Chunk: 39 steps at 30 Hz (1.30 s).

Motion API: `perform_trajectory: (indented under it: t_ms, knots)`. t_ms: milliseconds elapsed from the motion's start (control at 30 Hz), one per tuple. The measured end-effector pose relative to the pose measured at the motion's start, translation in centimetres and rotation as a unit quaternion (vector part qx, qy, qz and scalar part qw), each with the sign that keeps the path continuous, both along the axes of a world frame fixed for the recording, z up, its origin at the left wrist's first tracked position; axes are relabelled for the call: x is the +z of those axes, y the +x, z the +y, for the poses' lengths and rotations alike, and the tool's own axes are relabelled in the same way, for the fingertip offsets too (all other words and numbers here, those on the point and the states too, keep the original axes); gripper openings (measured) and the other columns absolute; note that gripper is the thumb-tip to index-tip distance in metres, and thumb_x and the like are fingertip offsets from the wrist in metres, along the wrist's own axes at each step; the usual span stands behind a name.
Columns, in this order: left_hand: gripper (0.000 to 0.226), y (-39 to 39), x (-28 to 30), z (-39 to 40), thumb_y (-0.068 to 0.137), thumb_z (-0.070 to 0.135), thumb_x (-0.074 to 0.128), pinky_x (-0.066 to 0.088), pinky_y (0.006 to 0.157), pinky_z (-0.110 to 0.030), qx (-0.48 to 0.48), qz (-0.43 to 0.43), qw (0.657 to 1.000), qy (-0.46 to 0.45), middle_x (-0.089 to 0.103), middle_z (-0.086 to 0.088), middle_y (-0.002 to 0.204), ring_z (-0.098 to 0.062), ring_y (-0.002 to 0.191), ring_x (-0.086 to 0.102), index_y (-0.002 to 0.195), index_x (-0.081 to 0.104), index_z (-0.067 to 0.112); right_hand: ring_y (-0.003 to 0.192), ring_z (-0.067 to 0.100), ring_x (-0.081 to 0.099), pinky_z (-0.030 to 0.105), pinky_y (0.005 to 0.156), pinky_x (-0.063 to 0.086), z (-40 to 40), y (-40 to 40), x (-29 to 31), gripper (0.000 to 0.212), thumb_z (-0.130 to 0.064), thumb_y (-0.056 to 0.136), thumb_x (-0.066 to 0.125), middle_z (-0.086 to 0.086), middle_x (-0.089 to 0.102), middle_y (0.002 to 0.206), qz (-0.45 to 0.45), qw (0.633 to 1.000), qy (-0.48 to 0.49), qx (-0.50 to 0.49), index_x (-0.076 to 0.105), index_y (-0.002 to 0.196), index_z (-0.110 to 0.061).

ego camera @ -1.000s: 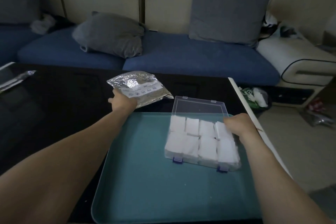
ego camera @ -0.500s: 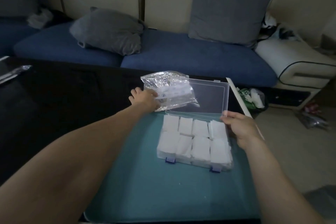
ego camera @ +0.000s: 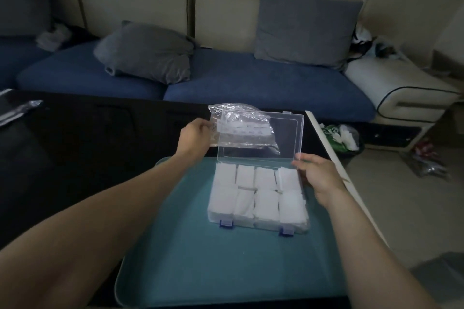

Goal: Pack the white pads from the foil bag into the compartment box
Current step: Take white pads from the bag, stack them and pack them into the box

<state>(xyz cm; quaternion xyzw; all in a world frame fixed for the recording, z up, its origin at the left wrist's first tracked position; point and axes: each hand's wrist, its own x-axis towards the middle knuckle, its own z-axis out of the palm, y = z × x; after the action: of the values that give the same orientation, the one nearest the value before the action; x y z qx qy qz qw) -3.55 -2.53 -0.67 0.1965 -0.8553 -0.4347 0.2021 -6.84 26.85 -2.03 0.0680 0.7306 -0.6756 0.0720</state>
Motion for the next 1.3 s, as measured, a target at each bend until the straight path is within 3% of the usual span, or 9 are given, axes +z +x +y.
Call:
perform_trajectory:
  t_ms: [167,267,400,700,867,967,1067,1133,1300]
  knots:
    - [0.027,5.2,0.0,2.0,0.088,0.03,0.044,0.049,0.073,-0.037,-0.072,-0.102,0.988,0.092,0.059,-0.011,0.077,-0.024,0.074,0.053,0.079,0.06,0.01,0.102,0.018,0.068,0.031,0.086,0.052,0.3,1.8,0.6,0.043,0.005,0.087,0.066,0.001,0.073,0.109,-0.013,0.994,-0.013,0.106,0.063,0.125,-0.015]
    - [0.007,7.6,-0.7,3.3,0.095,0.021,0.055,0.049,0.077,-0.031,-0.084,-0.118,0.987,0.073,0.062,-0.003,0.081,-0.025,0.08,0.061,0.1,0.06,0.018,0.1,0.015,0.067,0.027,0.079,0.052,0.2,3.4,0.6,0.054,0.019,0.08,0.063,0.0,0.07,0.112,0.0,0.992,0.026,0.127,0.062,0.119,-0.019]
    - [0.039,8.7,-2.0,3.2,0.089,0.01,0.065,0.051,0.083,-0.028,-0.034,-0.104,0.993,0.054,0.062,0.007,0.082,-0.02,0.086,0.063,0.128,0.059,0.007,0.093,0.012,0.068,0.024,0.074,0.053,-0.2,5.1,0.4,0.057,0.02,0.074,0.068,-0.005,0.07,0.106,0.022,0.993,0.043,0.105,0.064,0.114,-0.021]
    - [0.026,10.1,-1.8,3.7,0.087,0.023,0.073,0.046,0.074,-0.025,0.013,-0.123,0.989,0.074,0.065,0.003,0.079,-0.016,0.075,0.061,0.108,0.068,0.008,0.1,0.023,0.07,0.036,0.088,0.057,1.4,6.4,0.8,0.047,0.023,0.073,0.067,0.008,0.07,0.11,0.077,0.99,0.051,0.11,0.067,0.098,-0.016]
    - [0.019,11.8,-0.7,2.4,0.096,0.007,0.054,0.048,0.062,-0.03,-0.014,-0.12,0.961,0.248,0.063,-0.007,0.071,-0.02,0.06,0.056,0.111,0.063,0.0,0.117,0.026,0.064,0.043,0.104,0.05,3.6,6.8,1.2,0.038,0.018,0.086,0.048,0.011,0.069,0.119,0.001,0.985,-0.012,0.172,0.07,0.101,-0.01]
    - [0.042,13.7,0.9,1.8,0.105,0.034,0.04,0.049,0.064,-0.032,-0.018,-0.173,0.931,0.32,0.066,-0.013,0.079,-0.026,0.066,0.06,0.101,0.065,-0.001,0.114,0.022,0.063,0.04,0.1,0.049,3.6,8.1,2.6,0.029,-0.007,0.099,0.045,0.005,0.07,0.113,-0.007,0.981,-0.023,0.193,0.073,0.093,-0.012]
    - [0.069,14.7,2.3,1.4,0.099,0.062,0.037,0.052,0.061,-0.032,-0.074,-0.223,0.933,0.272,0.069,-0.014,0.081,-0.026,0.068,0.065,0.095,0.066,0.0,0.11,0.016,0.062,0.036,0.096,0.048,3.7,9.5,2.5,0.024,-0.043,0.091,0.065,-0.004,0.07,0.111,0.009,0.969,0.062,0.239,0.073,0.091,-0.02]
    - [0.059,15.2,2.6,1.5,0.095,0.054,0.054,0.054,0.057,-0.03,-0.111,-0.238,0.95,0.166,0.072,-0.015,0.077,-0.025,0.065,0.068,0.091,0.067,-0.003,0.121,0.015,0.057,0.037,0.106,0.045,4.2,10.4,2.2,0.066,-0.066,0.065,0.083,-0.009,0.062,0.13,0.039,0.929,0.23,0.287,0.068,0.117,-0.029]
    - [0.044,16.5,2.0,2.6,0.096,0.033,0.063,0.056,0.061,-0.022,-0.135,-0.296,0.945,-0.036,0.074,-0.012,0.067,-0.015,0.052,0.067,0.077,0.076,-0.005,0.101,0.022,0.068,0.034,0.09,0.052,3.6,12.3,2.7,0.077,-0.038,0.073,0.089,0.006,0.06,0.129,0.006,0.914,0.312,0.261,0.047,0.137,-0.028]
